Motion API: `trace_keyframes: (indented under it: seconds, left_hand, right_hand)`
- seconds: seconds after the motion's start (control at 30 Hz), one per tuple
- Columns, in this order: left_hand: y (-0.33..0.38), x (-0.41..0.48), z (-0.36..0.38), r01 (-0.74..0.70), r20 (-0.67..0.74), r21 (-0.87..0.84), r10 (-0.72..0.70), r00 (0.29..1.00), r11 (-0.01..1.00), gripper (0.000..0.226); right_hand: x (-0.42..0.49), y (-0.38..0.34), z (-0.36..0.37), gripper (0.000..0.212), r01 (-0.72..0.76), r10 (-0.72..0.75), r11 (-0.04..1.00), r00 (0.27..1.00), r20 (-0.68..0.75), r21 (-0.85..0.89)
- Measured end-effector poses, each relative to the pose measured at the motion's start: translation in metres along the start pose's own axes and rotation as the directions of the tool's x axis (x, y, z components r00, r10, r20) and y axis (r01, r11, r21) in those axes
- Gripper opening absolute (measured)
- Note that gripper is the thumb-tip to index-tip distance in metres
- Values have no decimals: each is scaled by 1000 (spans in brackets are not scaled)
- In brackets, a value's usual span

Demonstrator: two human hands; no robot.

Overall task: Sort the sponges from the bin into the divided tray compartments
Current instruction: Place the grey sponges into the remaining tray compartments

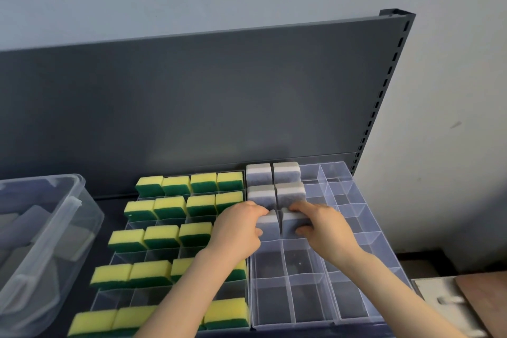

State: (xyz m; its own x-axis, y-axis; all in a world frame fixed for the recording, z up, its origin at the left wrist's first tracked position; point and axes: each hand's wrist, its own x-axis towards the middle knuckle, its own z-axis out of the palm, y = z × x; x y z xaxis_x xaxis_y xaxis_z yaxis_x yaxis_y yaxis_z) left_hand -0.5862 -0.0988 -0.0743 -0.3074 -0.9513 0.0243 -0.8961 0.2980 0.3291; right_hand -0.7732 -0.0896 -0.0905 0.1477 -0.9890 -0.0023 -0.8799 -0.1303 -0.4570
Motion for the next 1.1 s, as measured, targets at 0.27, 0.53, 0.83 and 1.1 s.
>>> trace_keyframes:
  seconds: [0.27, 0.53, 0.83, 1.1]
  left_hand:
    - [5, -3, 2, 46, -37, 12, -46, 998, 999, 52]
    - [13, -6, -6, 45, -11, 47, -44, 999, 998, 59]
    - [-17, -37, -53, 141, -178, 26, -134, 975, 990, 51]
    - [-96, -98, -101, 332, -231, 101, -302, 925, 938, 49]
  right_hand:
    - [-2, -1, -5, 42, 33, -33, 999, 999, 6, -14]
    - [-1, 0, -17, 45, 143, -142, 989, 989, 35, -21]
    - [0, -46, -36, 49, 286, -286, 958, 956, -69, -17]
    - [-2, -130, -17, 64, 357, -359, 932, 933, -27, -66]
